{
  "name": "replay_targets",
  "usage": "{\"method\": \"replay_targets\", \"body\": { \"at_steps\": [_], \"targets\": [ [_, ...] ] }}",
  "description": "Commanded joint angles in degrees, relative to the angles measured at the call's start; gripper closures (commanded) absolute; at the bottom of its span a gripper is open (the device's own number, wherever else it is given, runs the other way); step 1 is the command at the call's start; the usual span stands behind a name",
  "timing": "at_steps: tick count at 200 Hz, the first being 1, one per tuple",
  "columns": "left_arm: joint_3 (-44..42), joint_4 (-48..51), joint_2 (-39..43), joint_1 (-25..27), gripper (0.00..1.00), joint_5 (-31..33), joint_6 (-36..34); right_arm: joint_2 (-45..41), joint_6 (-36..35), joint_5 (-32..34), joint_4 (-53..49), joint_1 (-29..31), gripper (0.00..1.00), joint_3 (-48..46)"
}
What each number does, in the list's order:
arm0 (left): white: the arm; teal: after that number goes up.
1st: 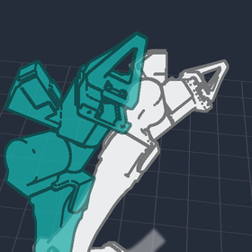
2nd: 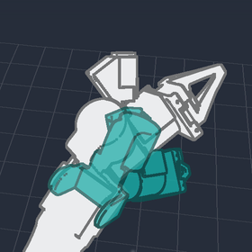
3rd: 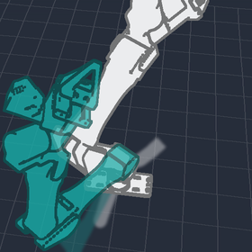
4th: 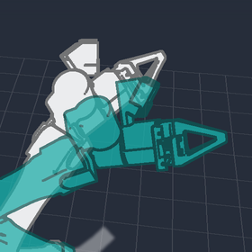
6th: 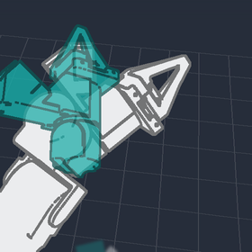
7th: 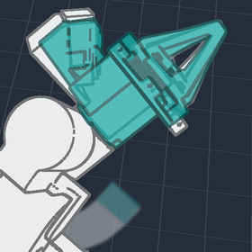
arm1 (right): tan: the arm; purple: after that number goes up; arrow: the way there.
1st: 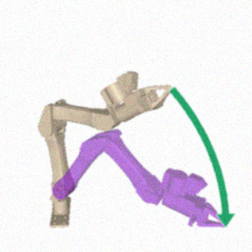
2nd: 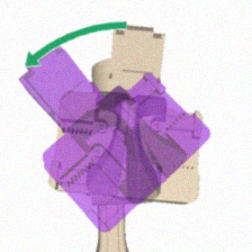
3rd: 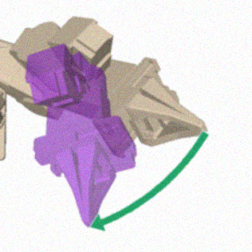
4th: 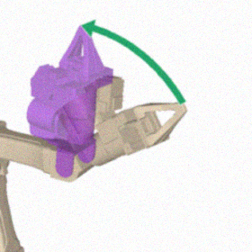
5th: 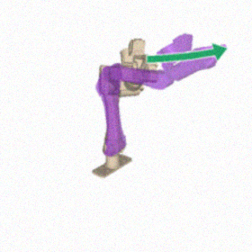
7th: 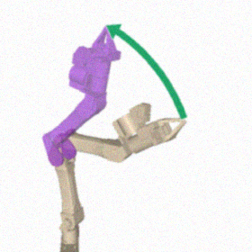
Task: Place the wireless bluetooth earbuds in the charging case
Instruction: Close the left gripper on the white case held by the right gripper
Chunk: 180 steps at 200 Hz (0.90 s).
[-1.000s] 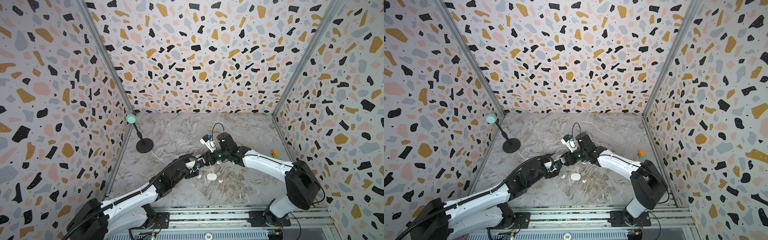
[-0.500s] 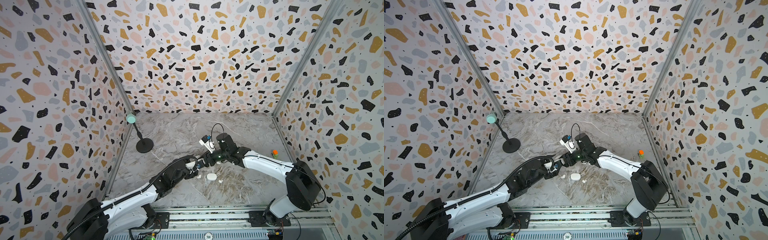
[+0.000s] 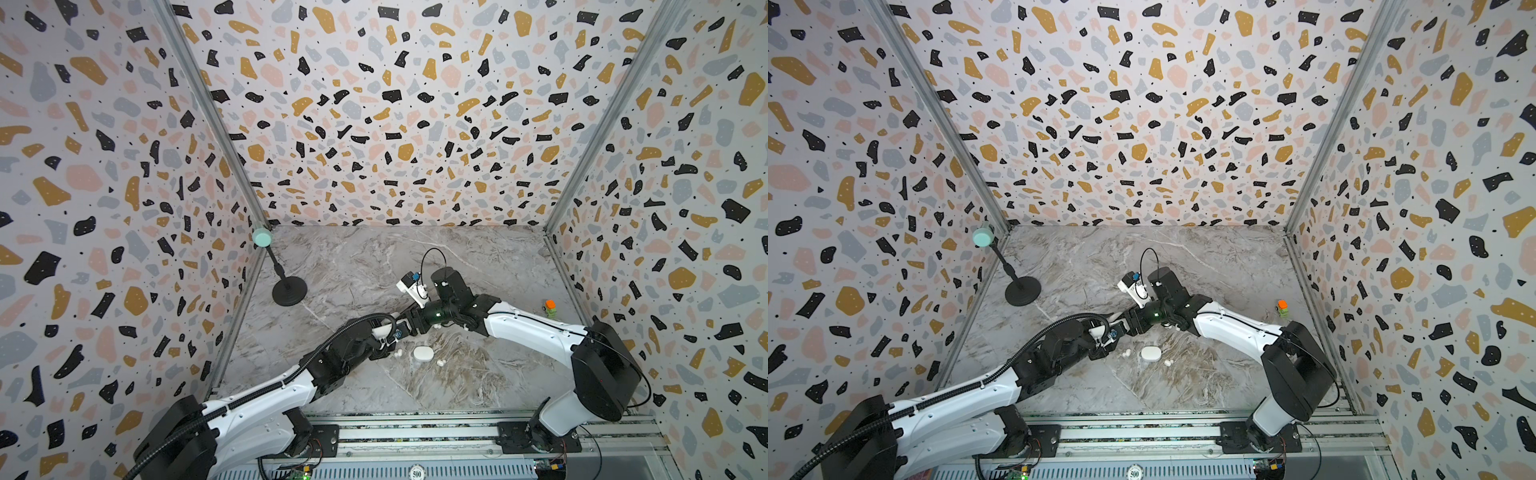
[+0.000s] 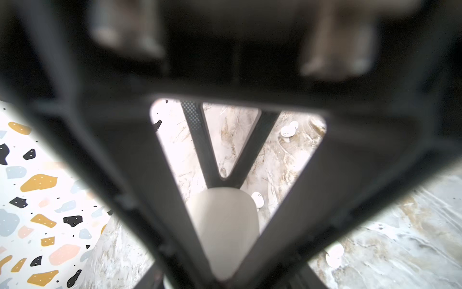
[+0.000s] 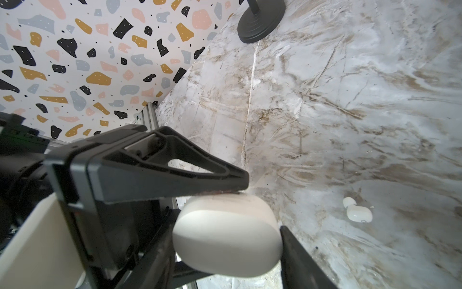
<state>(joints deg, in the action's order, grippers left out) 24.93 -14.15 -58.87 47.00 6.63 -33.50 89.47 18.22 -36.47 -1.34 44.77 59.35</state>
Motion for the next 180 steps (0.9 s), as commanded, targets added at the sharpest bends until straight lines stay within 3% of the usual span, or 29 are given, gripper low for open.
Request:
{"method": "replay_targets", "body": {
  "at_steps": [1, 180],
  "targets": [
    [0.5, -1.1, 0.0, 0.2, 0.44, -0.3, -0.3, -2.2, -1.1, -0.8, 0.1, 0.6, 1.0, 0.3],
    [0.6, -0.6, 0.1, 0.4, 0.57, -1.2, -0.5, -3.0, -1.5, -1.8, 0.5, 1.1, 1.0, 0.1]
  ]
}}
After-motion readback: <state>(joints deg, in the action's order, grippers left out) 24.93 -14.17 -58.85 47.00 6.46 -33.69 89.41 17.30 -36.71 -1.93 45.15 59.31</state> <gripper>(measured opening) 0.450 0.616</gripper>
